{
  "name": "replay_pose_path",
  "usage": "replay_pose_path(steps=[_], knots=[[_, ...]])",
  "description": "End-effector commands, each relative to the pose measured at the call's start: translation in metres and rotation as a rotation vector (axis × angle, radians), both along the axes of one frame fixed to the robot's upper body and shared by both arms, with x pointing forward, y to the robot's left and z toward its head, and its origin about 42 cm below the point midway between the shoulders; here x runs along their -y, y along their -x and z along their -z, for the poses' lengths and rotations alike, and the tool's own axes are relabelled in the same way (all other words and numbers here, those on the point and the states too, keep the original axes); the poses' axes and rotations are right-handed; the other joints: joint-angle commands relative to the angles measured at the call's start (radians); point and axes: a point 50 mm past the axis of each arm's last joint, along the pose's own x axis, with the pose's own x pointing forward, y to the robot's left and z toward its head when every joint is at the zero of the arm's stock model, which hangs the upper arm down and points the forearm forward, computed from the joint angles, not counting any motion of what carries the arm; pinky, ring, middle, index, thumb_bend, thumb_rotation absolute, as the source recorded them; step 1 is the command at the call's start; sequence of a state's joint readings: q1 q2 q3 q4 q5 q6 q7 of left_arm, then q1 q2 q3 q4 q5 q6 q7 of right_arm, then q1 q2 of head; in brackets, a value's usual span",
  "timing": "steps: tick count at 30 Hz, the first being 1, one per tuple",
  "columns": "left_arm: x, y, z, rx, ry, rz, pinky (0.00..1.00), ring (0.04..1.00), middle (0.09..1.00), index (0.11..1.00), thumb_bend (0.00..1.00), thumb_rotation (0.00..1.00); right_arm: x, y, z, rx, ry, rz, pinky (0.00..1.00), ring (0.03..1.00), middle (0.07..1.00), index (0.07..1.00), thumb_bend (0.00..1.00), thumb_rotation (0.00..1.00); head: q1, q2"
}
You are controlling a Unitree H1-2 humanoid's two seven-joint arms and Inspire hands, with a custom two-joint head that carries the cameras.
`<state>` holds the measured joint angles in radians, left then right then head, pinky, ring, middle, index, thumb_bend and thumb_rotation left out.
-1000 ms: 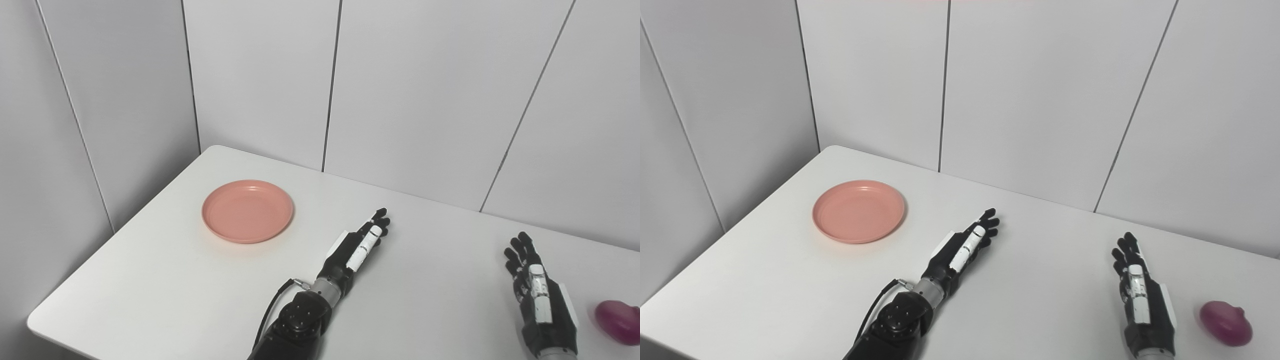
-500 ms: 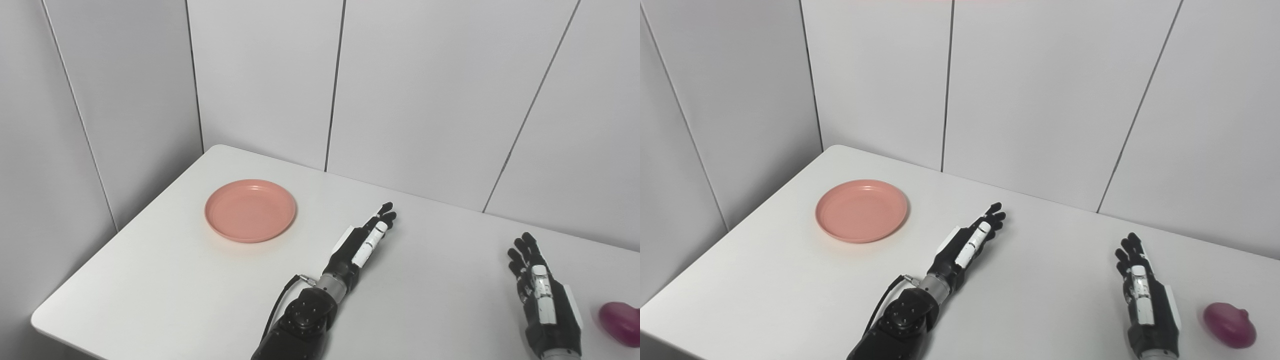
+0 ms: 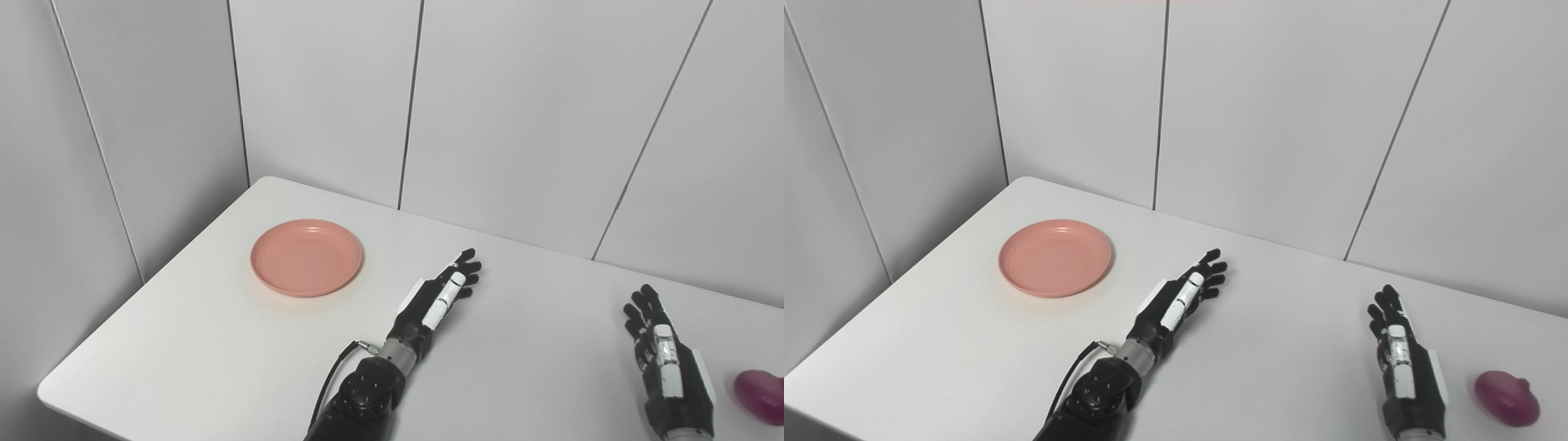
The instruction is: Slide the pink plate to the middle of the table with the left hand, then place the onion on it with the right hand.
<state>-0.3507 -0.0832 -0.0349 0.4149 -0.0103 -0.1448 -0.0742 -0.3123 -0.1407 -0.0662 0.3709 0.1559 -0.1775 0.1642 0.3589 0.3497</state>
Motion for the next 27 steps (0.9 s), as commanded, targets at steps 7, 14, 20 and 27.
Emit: replay_pose_path(steps=[7,14,20,27], knots=[[-0.023,-0.019,-0.037,0.114,0.032,-0.057,0.87,0.885,0.892,0.906,0.58,1.00,0.009,0.012,0.014,-0.032,-0.005,0.020,0.98,0.954,0.953,0.962,0.35,0.94,0.010,-0.002],[-0.036,-0.023,-0.048,0.137,0.047,-0.083,0.85,0.874,0.874,0.886,0.58,1.00,0.009,0.012,0.013,-0.031,-0.008,0.022,0.97,0.953,0.950,0.960,0.34,0.95,0.011,-0.006],[-0.050,-0.030,-0.061,0.174,0.081,-0.131,0.86,0.874,0.878,0.887,0.59,1.00,0.008,0.012,0.012,-0.029,-0.002,0.020,0.97,0.956,0.953,0.963,0.34,0.95,0.011,-0.008],[-0.077,-0.042,-0.083,0.213,0.089,-0.197,0.88,0.876,0.877,0.888,0.58,1.00,0.008,0.013,0.010,-0.032,-0.004,0.023,0.97,0.951,0.950,0.960,0.35,0.93,0.017,-0.008]])
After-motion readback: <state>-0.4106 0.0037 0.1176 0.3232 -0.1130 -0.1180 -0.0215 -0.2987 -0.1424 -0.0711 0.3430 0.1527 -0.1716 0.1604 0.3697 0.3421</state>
